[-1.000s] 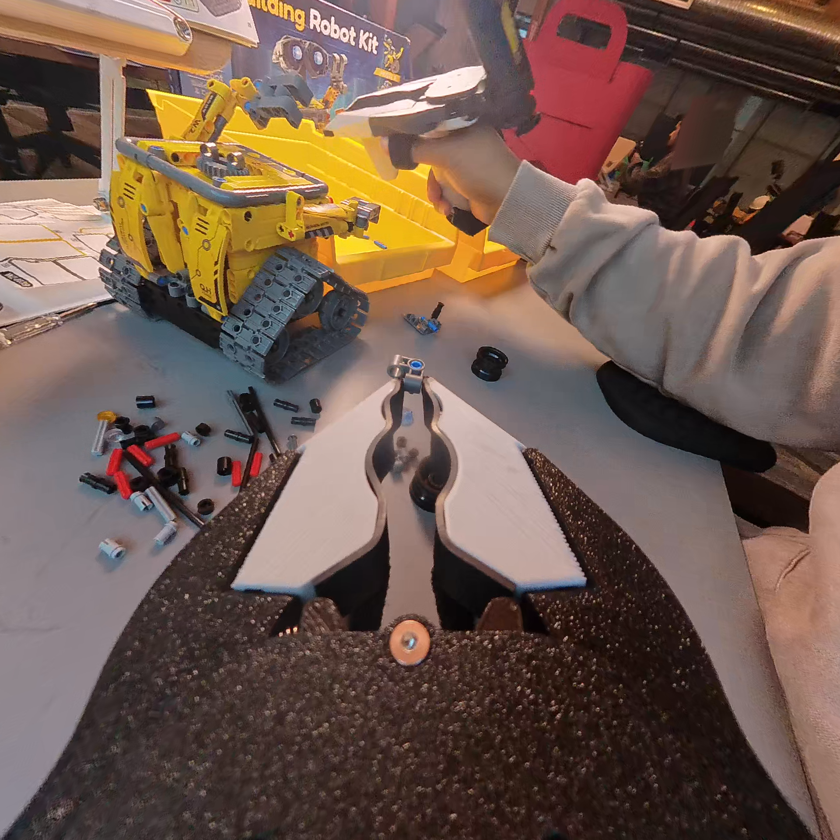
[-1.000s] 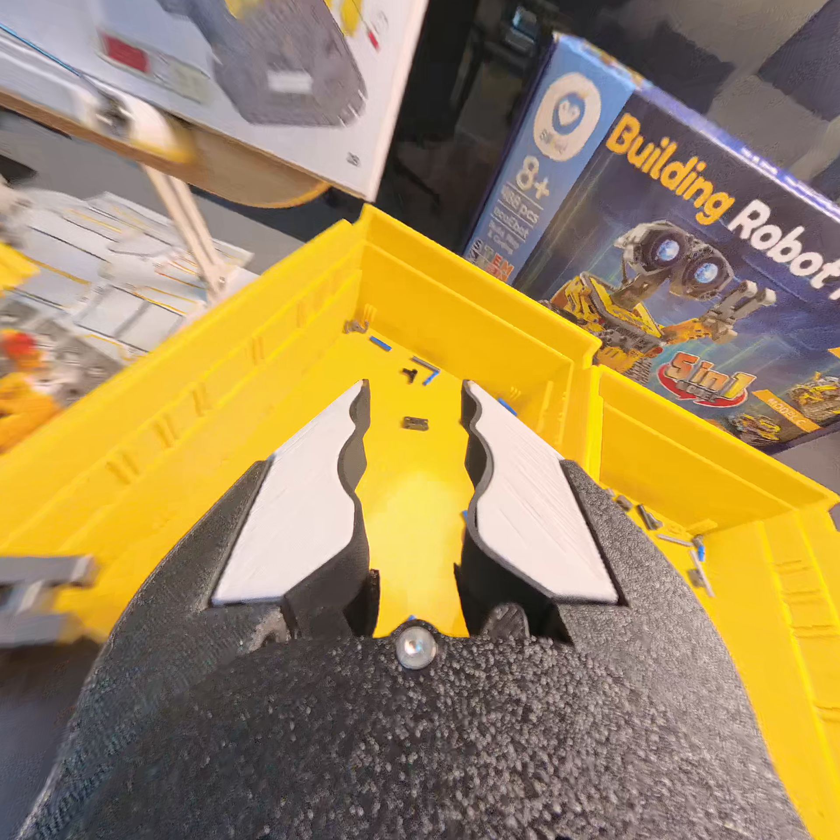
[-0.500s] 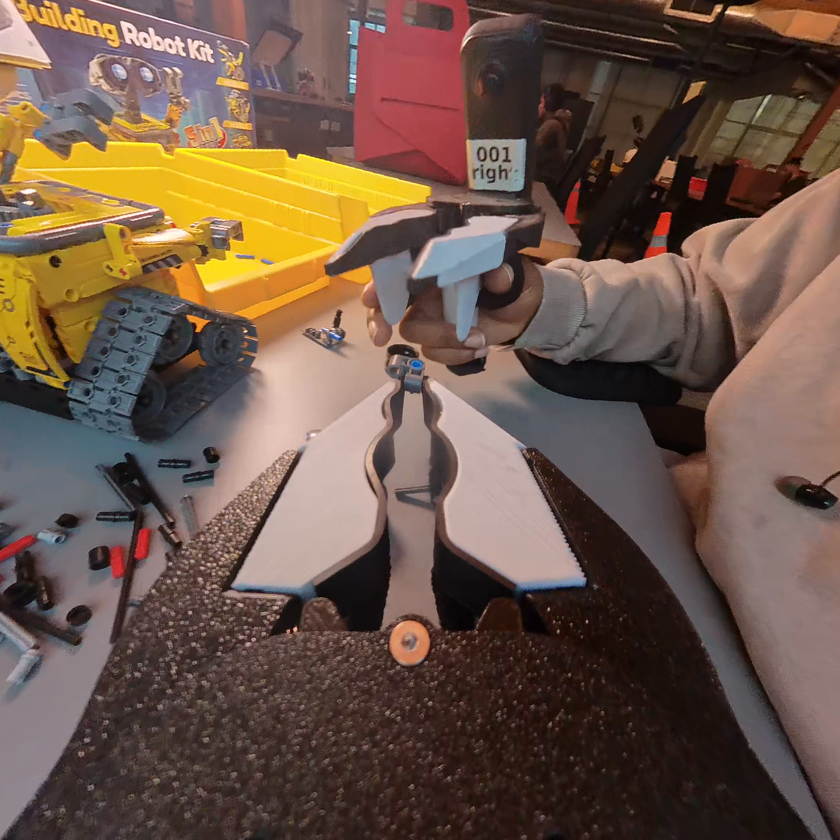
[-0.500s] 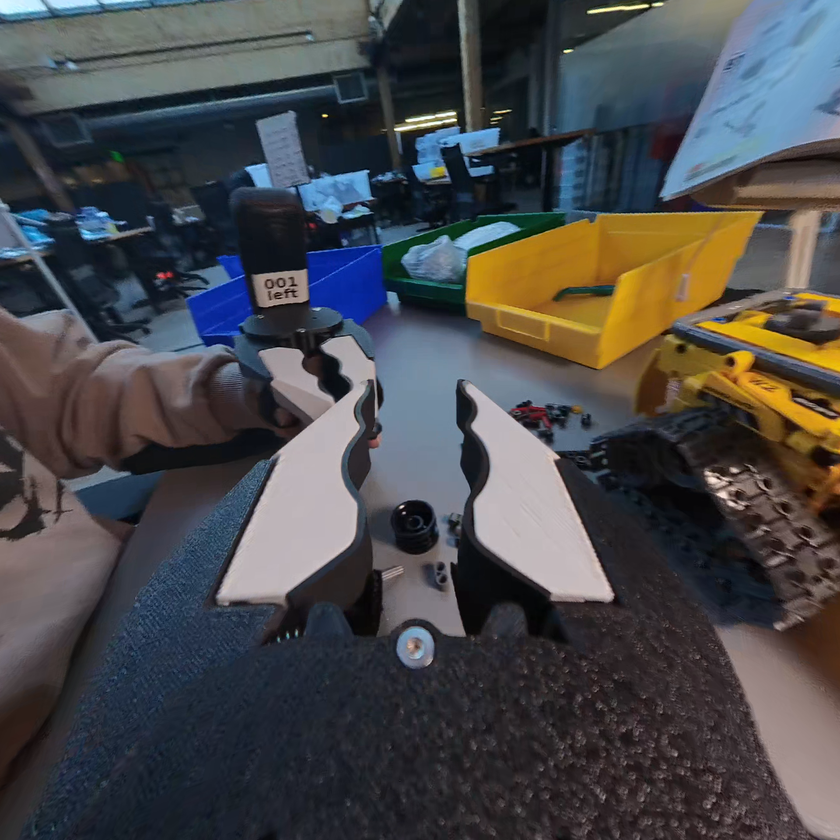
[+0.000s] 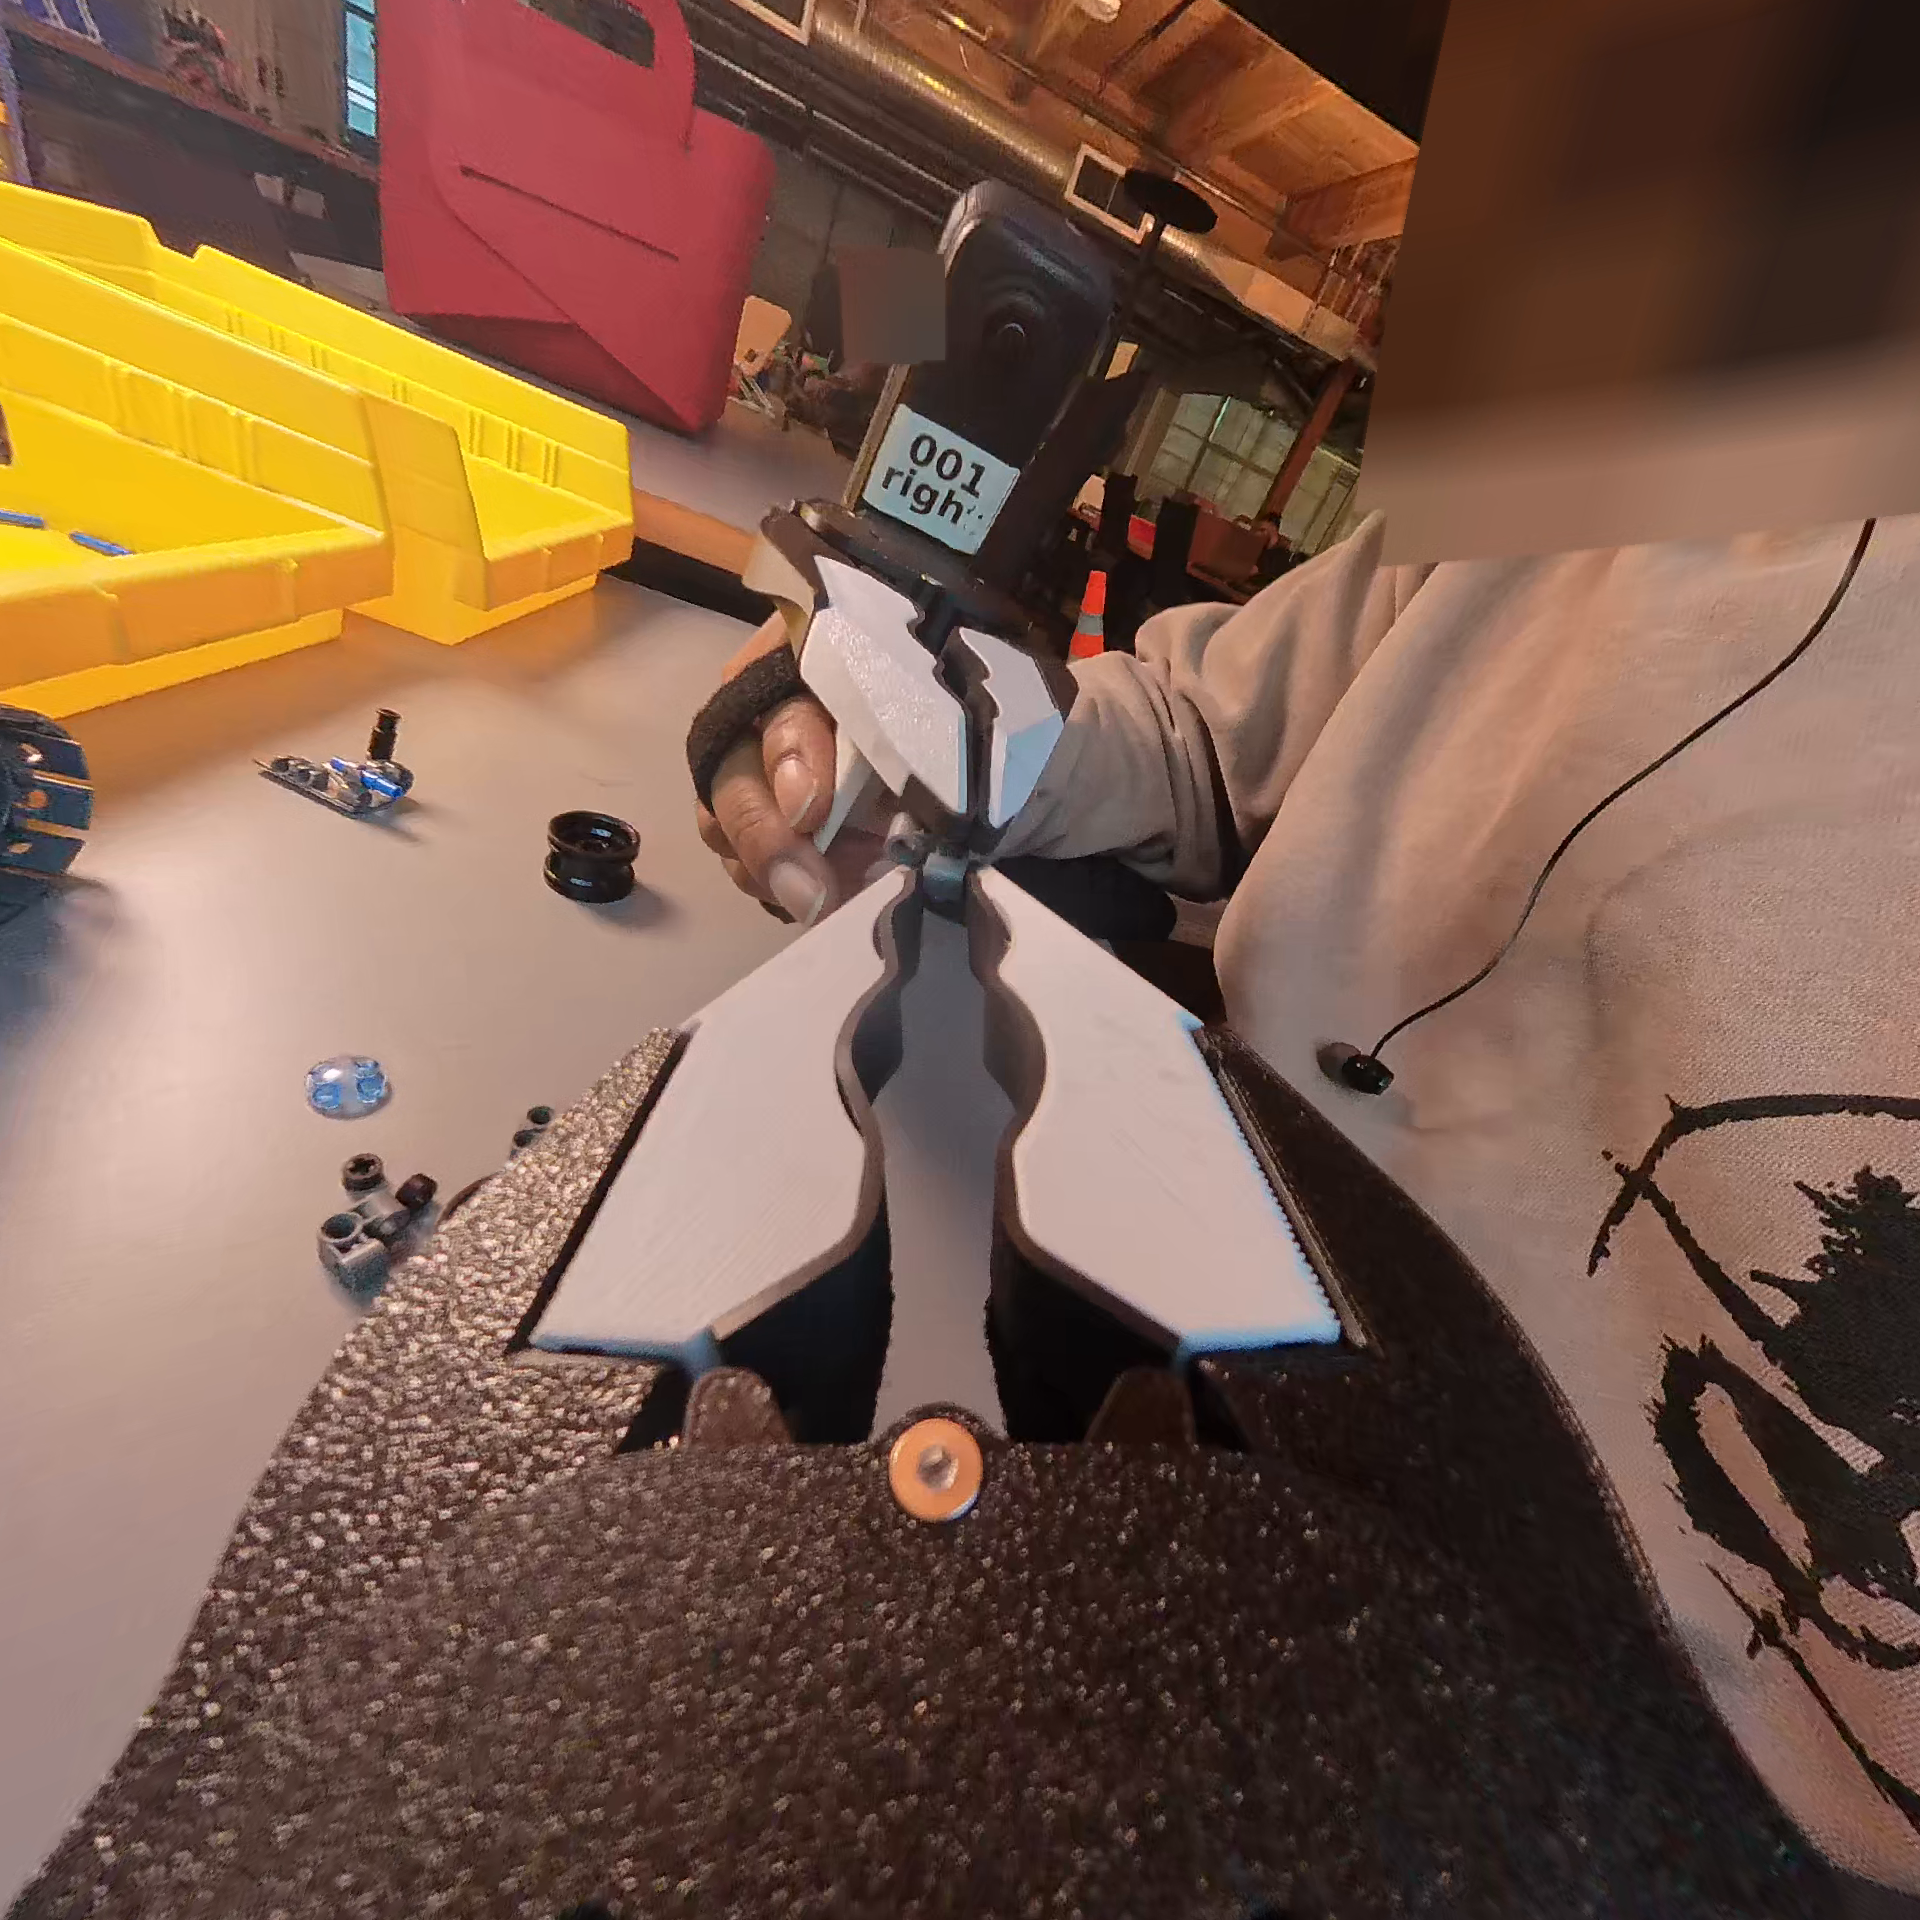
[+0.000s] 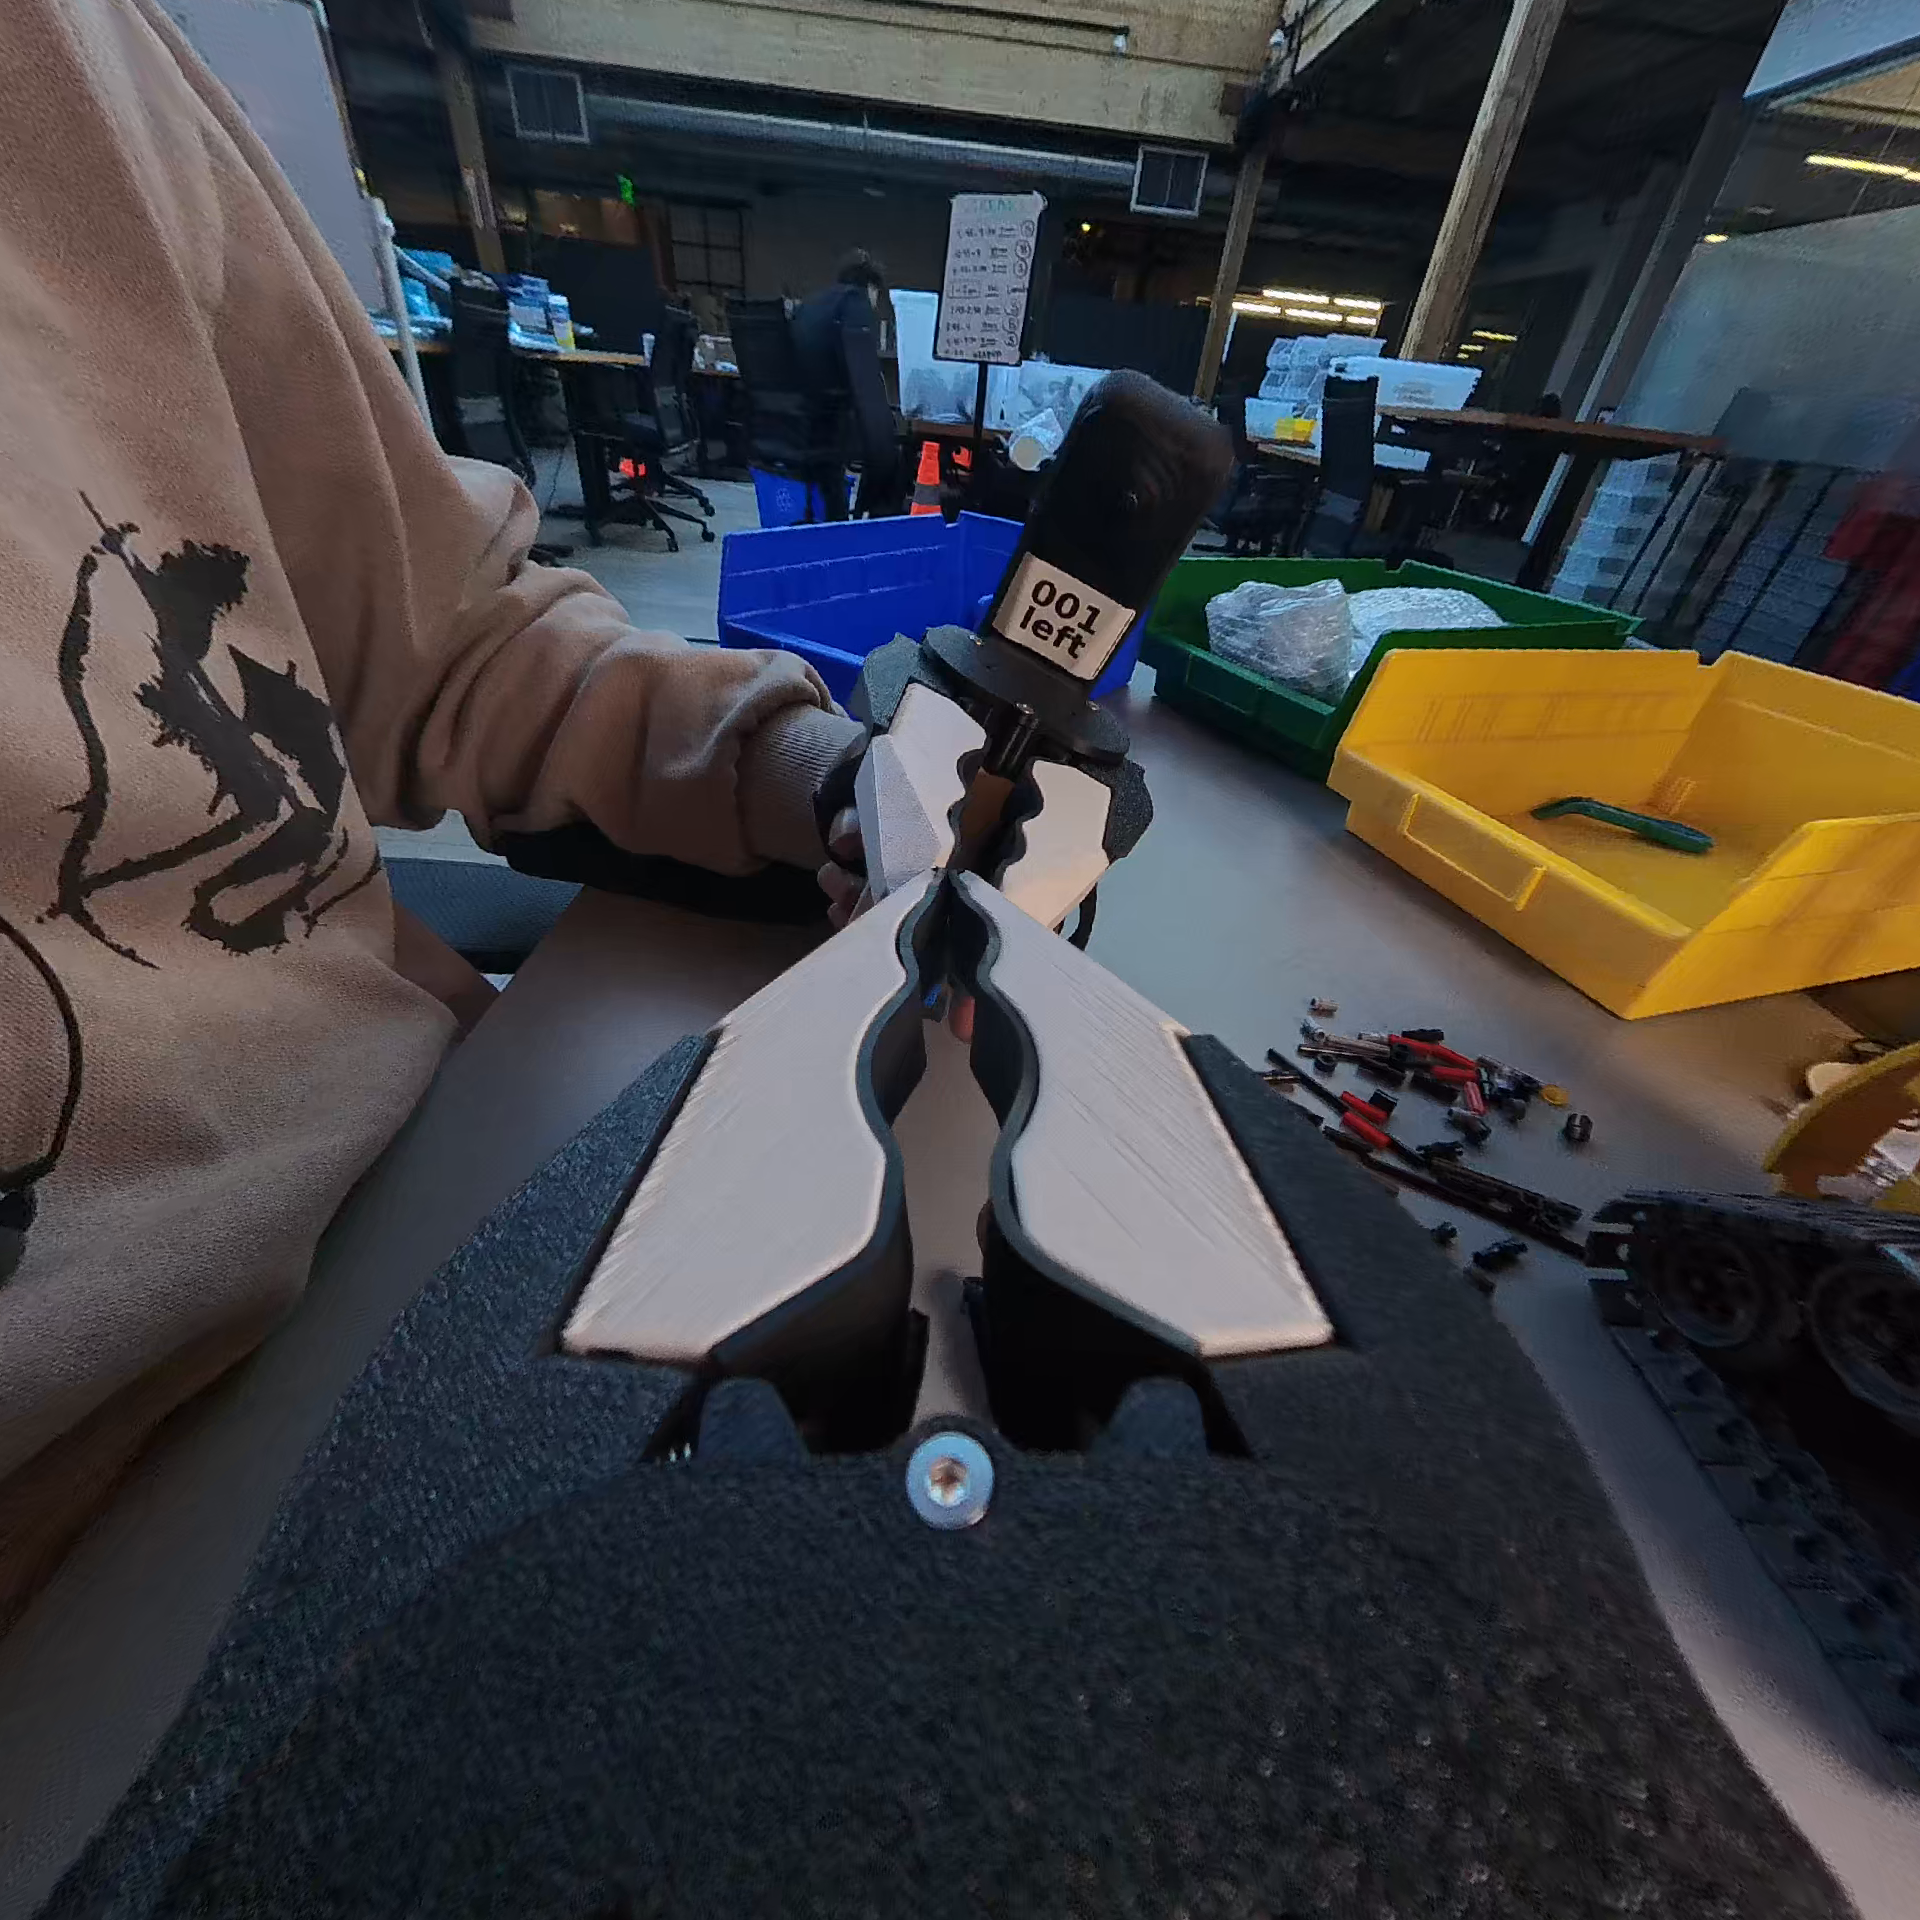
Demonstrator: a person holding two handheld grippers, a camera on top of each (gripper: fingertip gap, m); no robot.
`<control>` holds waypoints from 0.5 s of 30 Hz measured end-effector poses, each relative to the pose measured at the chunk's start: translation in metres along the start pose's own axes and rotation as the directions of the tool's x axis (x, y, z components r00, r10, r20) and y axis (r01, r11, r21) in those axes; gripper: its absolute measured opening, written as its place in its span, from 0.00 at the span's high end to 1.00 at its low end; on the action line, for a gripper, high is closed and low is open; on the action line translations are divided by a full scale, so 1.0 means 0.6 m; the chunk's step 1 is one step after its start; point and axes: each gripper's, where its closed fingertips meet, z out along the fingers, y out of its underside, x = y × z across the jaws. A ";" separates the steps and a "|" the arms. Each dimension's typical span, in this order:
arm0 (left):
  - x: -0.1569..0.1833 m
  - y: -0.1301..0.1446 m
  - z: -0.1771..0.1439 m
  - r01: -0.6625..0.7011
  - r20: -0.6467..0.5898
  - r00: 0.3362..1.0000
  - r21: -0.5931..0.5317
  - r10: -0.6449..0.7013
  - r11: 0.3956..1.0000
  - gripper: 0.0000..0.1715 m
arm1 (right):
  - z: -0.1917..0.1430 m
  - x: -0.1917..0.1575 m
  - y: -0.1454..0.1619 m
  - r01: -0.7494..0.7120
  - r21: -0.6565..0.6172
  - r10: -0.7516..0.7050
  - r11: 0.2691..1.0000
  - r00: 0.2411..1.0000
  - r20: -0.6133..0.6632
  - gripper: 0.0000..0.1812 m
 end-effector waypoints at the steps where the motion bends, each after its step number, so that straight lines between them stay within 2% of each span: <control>1: -0.002 -0.005 -0.003 0.007 0.001 1.000 0.017 -0.007 1.000 0.96 | -0.004 0.005 -0.004 -0.006 0.012 0.006 1.000 1.000 -0.013 1.00; 3: -0.003 -0.011 -0.006 0.012 0.000 1.000 0.035 -0.012 0.999 0.96 | -0.012 0.018 -0.009 -0.011 0.031 0.013 0.999 0.999 -0.046 1.00; 6: 0.001 -0.007 -0.005 -0.007 0.006 1.000 0.024 0.007 1.000 0.96 | -0.013 0.019 -0.007 -0.016 0.029 0.017 0.999 0.999 -0.039 0.90; 11: 0.004 -0.004 -0.006 -0.007 0.006 1.000 0.017 0.007 1.000 0.96 | -0.002 0.000 0.000 -0.015 0.011 0.014 1.000 1.000 0.006 0.92; 13: 0.000 -0.003 -0.005 -0.002 0.026 1.000 0.012 0.002 1.000 0.96 | -0.004 0.000 -0.004 -0.012 0.022 0.012 1.000 1.000 0.009 1.00; 15: -0.001 -0.005 -0.005 0.000 0.028 1.000 0.017 -0.001 1.000 0.96 | -0.006 0.002 -0.005 -0.015 0.020 0.015 1.000 1.000 0.005 1.00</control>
